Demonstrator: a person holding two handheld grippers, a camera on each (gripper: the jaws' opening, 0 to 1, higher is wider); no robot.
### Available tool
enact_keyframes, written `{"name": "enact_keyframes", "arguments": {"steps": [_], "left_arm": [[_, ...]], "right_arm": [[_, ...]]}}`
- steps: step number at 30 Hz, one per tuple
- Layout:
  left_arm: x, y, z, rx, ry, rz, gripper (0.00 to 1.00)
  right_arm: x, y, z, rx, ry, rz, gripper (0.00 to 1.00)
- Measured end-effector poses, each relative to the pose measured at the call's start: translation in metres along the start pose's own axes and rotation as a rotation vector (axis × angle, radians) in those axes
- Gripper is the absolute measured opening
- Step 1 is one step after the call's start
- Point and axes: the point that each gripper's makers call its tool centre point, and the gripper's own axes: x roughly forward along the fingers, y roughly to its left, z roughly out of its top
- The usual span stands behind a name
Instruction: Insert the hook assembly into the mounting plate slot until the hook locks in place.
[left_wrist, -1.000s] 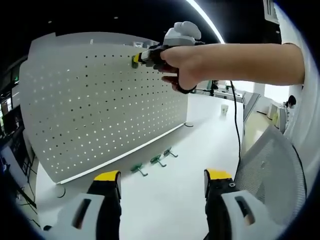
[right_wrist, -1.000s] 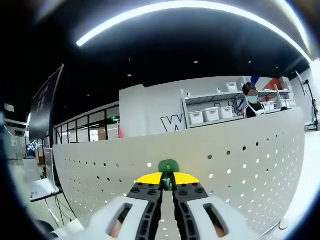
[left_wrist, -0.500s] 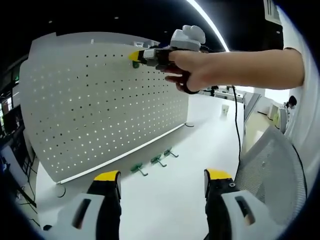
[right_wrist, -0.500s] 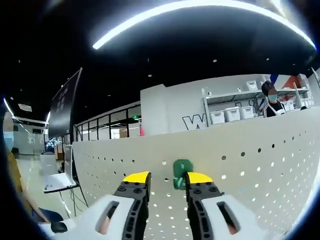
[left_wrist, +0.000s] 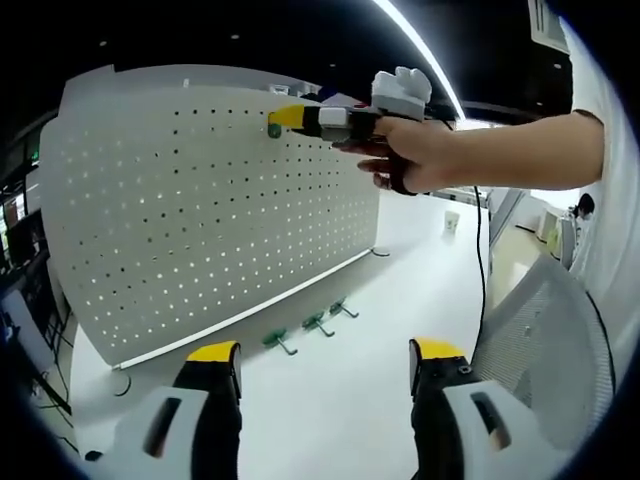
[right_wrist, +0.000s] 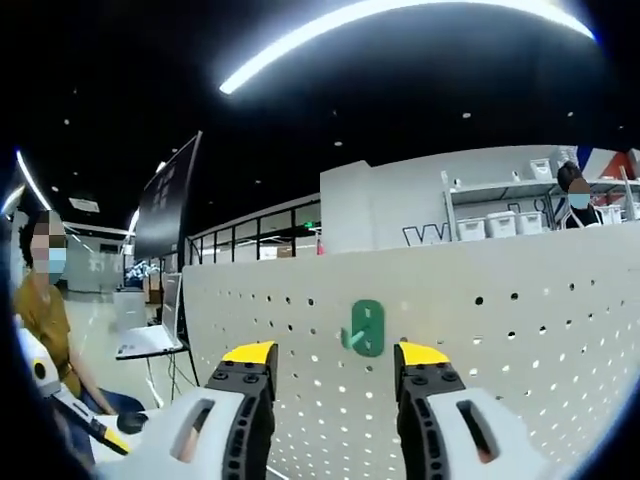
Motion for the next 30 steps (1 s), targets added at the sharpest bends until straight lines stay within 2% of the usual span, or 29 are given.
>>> {"name": "enact_keyframes", "arguments": {"steps": [9, 18, 26, 30], "left_arm": [[0.0, -0.001, 0.001, 0.011, 0.005, -0.008, 0.71], [0.0, 0.001, 0.002, 0.013, 0.0, -0.005, 0.71], [0.002, -0.001, 0.004, 0.015, -0.004, -0.01, 0.71], [0.003, -0.002, 0.003, 0.019, -0.001, -0.015, 0.71]], "right_arm": [[-0.004, 0.005, 0.003, -0.011, -0.006, 0.047, 0.5], [-0.032, 0.009, 0.001, -0.02, 0.006, 0.154, 0.52], [-0.06, 0.008, -0.01, -0.013, 0.058, 0.214, 0.51], [-0.076, 0.005, -0.016, -0.011, 0.077, 0.221, 0.52]]}}
